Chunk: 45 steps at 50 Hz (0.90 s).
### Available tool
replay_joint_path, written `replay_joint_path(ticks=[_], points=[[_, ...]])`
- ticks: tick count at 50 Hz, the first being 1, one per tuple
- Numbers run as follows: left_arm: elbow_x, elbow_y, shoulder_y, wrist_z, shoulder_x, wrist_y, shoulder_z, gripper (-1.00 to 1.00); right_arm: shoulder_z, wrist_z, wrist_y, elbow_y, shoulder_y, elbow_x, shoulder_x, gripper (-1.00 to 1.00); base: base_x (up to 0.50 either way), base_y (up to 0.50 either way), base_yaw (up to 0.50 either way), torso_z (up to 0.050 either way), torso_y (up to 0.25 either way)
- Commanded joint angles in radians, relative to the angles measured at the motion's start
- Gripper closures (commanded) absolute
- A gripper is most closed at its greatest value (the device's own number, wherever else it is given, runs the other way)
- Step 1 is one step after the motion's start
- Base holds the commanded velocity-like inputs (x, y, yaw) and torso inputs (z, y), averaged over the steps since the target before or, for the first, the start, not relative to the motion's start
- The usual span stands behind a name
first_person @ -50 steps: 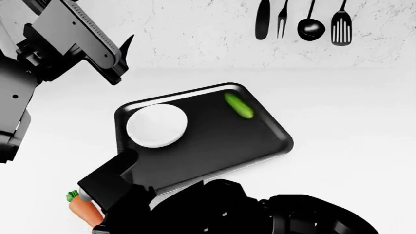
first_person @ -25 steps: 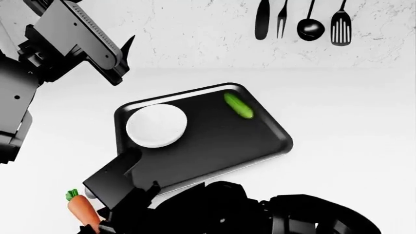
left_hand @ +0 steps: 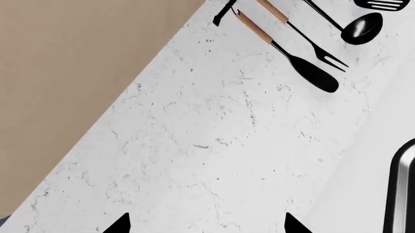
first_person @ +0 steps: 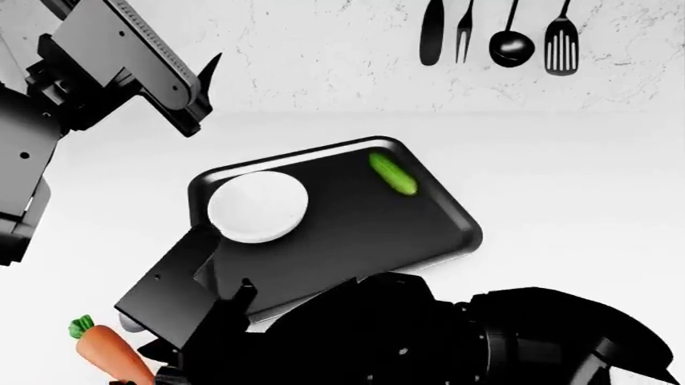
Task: Place the two vegetables and bowl onto the tray for setting up a vegetable dip station.
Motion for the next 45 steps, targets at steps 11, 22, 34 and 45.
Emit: replay_joint_path(ticks=[11,22,34,45], points=[[-0.007,0.004,0.015,-0.014,-0.003,-0.001,-0.007,-1.00,0.029,-0.037,0.074,-0.095,0.128,0.023,0.160,1.00,0.00,0.00,0.00,0.000,0.000],[-0.008,-0.002,0.014,-0.015,0.001,0.004,-0.005,-1.00,0.063,-0.038,0.098,-0.106,0.198,0.049,0.221,1.00,0.00,0.00,0.00,0.000,0.000],[-0.008,-0.007,0.012,-0.015,0.002,0.006,-0.002,-1.00,0.107,-0.060,0.135,-0.077,0.299,0.071,0.297,1.00,0.00,0.00,0.00,0.000,0.000],[-0.007,-0.014,0.007,-0.014,0.002,0.007,0.000,-1.00,0.097,-0.084,0.200,-0.005,0.365,0.040,0.403,1.00,0.00,0.00,0.00,0.000,0.000]])
